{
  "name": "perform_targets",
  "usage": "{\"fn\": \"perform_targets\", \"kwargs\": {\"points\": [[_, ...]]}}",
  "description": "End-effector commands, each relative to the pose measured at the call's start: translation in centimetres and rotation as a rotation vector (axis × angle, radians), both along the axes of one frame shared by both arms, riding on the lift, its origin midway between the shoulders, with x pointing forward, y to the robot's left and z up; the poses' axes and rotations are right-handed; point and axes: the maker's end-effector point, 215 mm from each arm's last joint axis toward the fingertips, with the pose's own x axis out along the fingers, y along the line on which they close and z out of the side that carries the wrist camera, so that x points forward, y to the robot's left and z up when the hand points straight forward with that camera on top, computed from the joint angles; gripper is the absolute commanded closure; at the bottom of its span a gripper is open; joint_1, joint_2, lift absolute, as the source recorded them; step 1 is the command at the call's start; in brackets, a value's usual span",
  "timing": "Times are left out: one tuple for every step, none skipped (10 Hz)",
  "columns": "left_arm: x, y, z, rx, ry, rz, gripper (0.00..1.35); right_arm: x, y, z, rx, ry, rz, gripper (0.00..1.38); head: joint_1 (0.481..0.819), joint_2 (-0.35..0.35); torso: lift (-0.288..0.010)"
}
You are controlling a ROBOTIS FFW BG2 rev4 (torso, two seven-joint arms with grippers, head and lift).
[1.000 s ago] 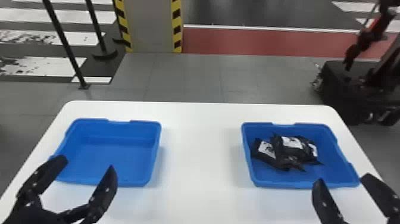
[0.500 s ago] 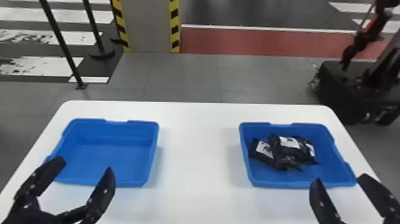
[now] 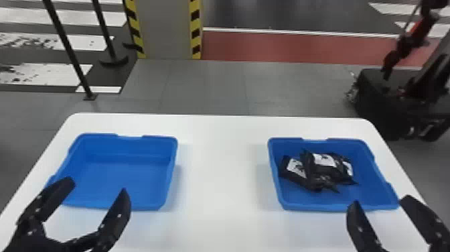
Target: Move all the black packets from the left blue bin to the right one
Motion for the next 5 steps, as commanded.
{"fn": "perform_targets", "kwargs": {"points": [[-0.01, 0.0, -0.08, -0.001, 0.003, 0.001, 0.13, 0.01, 0.01, -0.09, 0.001, 0.003, 0.0, 0.24, 0.695, -0.035, -0.11], [-0.02, -0.01, -0.14, -0.002, 0.005, -0.001, 0.13, 0.01, 0.01, -0.09, 0.001, 0.003, 0.0, 0.24, 0.695, -0.035, -0.11], [-0.02, -0.01, -0.27, -0.004, 0.01, -0.001, 0.13, 0.01, 0.01, -0.17, 0.001, 0.006, 0.0, 0.24, 0.695, -0.035, -0.11], [-0.03, -0.01, -0.32, -0.007, 0.012, 0.0, 0.13, 0.04, 0.03, -0.18, 0.002, 0.008, 0.0, 0.24, 0.695, -0.035, -0.11], [-0.03, -0.01, -0.32, -0.007, 0.012, 0.0, 0.13, 0.11, 0.03, -0.18, 0.002, 0.008, 0.0, 0.24, 0.695, -0.035, -0.11]]}}
